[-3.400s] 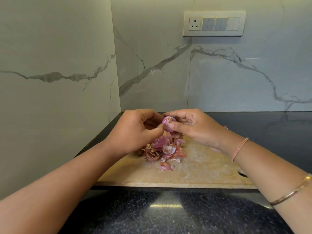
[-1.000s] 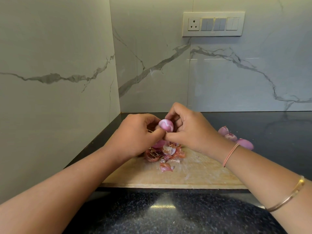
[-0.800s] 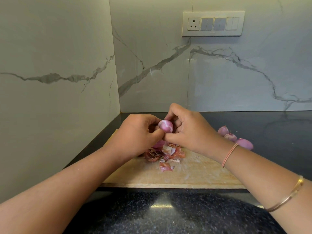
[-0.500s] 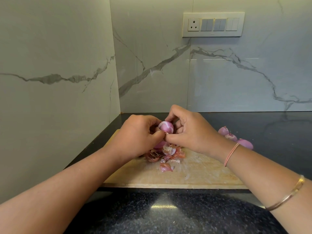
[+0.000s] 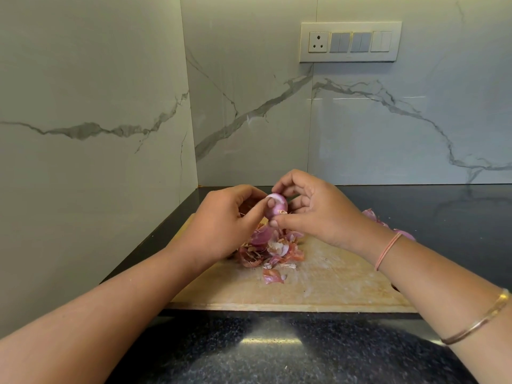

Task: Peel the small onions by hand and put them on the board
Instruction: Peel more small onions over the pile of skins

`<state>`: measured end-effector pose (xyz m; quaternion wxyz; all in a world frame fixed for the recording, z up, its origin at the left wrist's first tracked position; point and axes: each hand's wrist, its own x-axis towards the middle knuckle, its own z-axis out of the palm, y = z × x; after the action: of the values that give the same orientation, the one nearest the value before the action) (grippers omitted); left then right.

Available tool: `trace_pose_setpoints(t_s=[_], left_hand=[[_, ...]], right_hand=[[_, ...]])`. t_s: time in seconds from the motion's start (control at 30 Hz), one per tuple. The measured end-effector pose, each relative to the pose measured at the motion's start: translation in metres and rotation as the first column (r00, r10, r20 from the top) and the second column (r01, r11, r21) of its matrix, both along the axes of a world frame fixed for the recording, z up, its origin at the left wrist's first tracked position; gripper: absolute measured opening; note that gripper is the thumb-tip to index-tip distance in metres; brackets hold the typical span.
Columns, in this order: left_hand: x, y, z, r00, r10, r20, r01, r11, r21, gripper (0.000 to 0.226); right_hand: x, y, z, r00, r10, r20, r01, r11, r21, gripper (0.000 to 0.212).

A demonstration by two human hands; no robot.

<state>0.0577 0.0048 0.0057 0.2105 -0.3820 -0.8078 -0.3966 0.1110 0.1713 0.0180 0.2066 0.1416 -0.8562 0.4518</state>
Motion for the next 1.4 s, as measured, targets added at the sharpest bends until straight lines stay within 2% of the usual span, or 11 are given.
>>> trace_pose_setpoints(t_s=[0.1,0.23,0.37,0.6,0.73,0.97,1.17,1.4], left_hand=[[-0.002,0.001,-0.001,0.999,0.035,-0.040,-0.035,0.999,-0.006,0.018],[-0.005,0.000,-0.001,0.997,0.074,0.010,-0.074,0.997,0.003,0.017],[-0.009,-0.002,0.000,0.991,0.129,0.039,-0.130,0.991,0.017,0.017],[-0.003,-0.002,0.002,0.996,-0.007,0.091,0.006,1.000,0.009,0.021],[-0.004,-0.003,0.001,0.997,0.004,0.074,-0.002,1.000,-0.020,0.033],[0.001,0.000,0.003,0.998,0.005,0.063,-0.005,1.000,-0.001,0.030],[0.000,-0.001,0.003,0.996,0.077,-0.043,-0.079,0.996,-0.046,0.022],[-0.001,-0.003,0.005,0.981,0.129,-0.144,-0.144,0.985,-0.099,0.023]], right_hand=[[-0.001,0.001,0.001,1.000,0.004,0.024,-0.004,1.000,-0.024,0.040],[0.001,0.004,0.001,0.994,0.079,0.077,-0.070,0.991,-0.115,0.034],[0.002,0.005,0.002,0.981,0.167,0.101,-0.144,0.968,-0.204,0.038],[0.001,0.008,0.000,0.966,0.169,0.196,-0.119,0.962,-0.245,0.037],[0.001,0.006,0.000,0.974,0.140,0.180,-0.104,0.976,-0.193,0.038],[0.001,-0.003,0.000,0.996,0.048,0.079,-0.041,0.995,-0.088,0.039],[0.004,-0.008,0.001,0.994,0.040,0.102,-0.035,0.998,-0.054,0.041],[0.007,-0.005,0.003,0.988,0.092,0.121,-0.095,0.995,0.026,0.048]])
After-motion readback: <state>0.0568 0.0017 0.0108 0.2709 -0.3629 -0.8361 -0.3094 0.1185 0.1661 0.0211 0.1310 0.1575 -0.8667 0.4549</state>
